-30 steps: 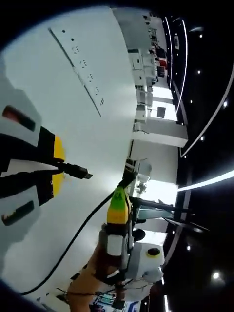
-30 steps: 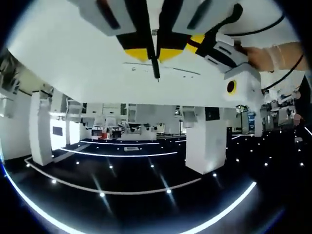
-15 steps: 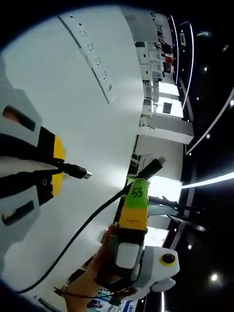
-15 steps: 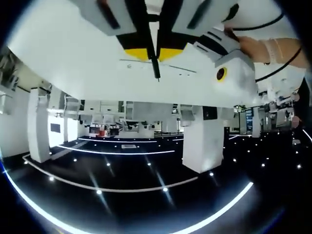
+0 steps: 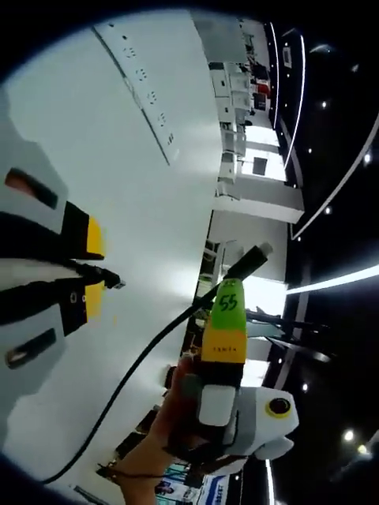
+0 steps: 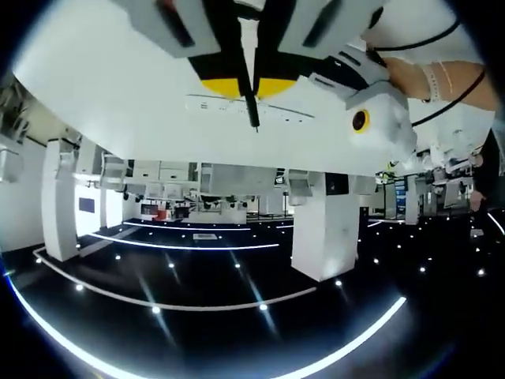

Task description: Find the charging cable on the desk, coil it up and secure with Velcro.

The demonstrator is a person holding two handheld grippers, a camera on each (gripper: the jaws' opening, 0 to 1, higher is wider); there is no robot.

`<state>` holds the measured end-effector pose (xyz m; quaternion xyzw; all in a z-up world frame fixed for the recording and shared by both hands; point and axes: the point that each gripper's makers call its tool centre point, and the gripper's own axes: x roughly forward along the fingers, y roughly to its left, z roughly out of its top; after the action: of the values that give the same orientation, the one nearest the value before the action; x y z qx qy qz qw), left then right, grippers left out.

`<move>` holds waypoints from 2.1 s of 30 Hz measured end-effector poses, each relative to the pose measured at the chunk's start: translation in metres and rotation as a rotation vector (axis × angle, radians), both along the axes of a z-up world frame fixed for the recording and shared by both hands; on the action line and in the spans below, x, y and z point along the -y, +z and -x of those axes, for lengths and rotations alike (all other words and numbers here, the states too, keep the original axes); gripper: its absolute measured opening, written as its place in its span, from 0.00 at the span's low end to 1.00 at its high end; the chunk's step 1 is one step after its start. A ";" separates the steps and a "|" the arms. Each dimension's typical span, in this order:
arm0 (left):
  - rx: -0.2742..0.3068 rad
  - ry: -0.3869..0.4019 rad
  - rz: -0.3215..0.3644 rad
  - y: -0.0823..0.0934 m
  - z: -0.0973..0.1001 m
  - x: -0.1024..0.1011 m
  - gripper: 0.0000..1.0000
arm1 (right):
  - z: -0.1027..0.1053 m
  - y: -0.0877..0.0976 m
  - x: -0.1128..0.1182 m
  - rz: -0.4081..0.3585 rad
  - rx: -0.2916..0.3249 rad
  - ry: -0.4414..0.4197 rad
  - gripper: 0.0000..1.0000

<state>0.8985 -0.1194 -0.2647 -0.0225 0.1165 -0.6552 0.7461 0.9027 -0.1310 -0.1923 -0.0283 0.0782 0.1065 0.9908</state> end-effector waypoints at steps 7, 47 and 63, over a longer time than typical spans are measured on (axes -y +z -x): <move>0.019 0.142 0.088 0.025 -0.021 -0.036 0.25 | -0.002 0.002 -0.010 0.032 0.013 0.058 0.06; 0.054 0.212 -0.217 -0.031 0.050 -0.158 0.06 | -0.014 -0.060 -0.145 0.337 -0.048 0.681 0.06; 0.061 0.215 -0.229 -0.031 0.048 -0.156 0.07 | -0.002 -0.094 -0.190 0.339 -0.163 0.923 0.06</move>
<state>0.8506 0.0365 -0.2962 0.0703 0.1649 -0.5543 0.8128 0.9051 0.0586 -0.2865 -0.2122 0.1508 0.5216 0.8125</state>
